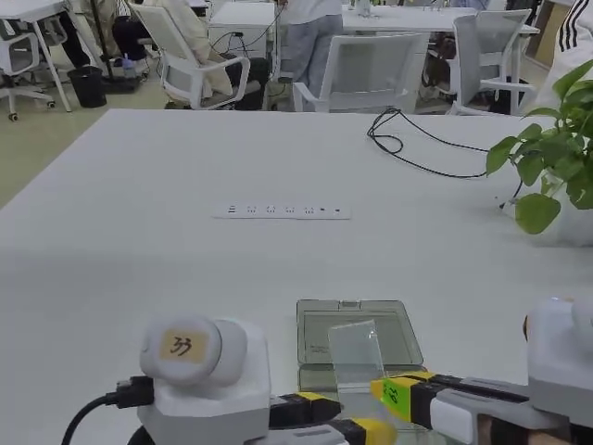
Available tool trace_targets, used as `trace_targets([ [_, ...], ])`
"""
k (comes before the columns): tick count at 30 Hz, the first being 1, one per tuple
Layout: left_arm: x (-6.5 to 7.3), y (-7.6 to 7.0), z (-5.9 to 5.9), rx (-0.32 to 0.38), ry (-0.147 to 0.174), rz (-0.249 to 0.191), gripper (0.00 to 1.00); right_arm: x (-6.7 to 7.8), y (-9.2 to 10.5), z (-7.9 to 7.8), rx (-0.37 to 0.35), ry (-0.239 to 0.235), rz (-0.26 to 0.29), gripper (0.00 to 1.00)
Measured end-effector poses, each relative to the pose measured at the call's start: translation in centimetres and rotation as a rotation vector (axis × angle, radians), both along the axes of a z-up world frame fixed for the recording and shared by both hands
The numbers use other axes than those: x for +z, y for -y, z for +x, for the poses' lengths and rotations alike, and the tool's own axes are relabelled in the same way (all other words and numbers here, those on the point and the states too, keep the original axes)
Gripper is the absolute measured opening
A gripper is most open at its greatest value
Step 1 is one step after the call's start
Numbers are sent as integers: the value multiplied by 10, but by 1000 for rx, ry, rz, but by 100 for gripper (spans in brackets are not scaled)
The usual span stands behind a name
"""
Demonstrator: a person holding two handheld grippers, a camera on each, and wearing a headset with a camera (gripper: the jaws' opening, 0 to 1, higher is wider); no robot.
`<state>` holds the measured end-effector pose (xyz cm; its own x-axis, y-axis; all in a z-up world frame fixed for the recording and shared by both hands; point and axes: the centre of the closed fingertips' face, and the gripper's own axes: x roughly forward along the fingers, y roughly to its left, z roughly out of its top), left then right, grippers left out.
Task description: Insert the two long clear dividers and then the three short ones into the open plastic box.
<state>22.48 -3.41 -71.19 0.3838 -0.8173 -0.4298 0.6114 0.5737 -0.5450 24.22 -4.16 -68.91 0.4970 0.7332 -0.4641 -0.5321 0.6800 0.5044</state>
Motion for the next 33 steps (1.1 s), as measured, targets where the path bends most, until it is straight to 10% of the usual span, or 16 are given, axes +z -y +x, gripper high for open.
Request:
trace_targets([
  [14,-10,-17,-6,-97,85,56,53,-4,34,27,-96,-64,-64,7],
  [33,-26,-30,-9,-217,173,115,74,-38,60,40,-201,-293,-225,7],
])
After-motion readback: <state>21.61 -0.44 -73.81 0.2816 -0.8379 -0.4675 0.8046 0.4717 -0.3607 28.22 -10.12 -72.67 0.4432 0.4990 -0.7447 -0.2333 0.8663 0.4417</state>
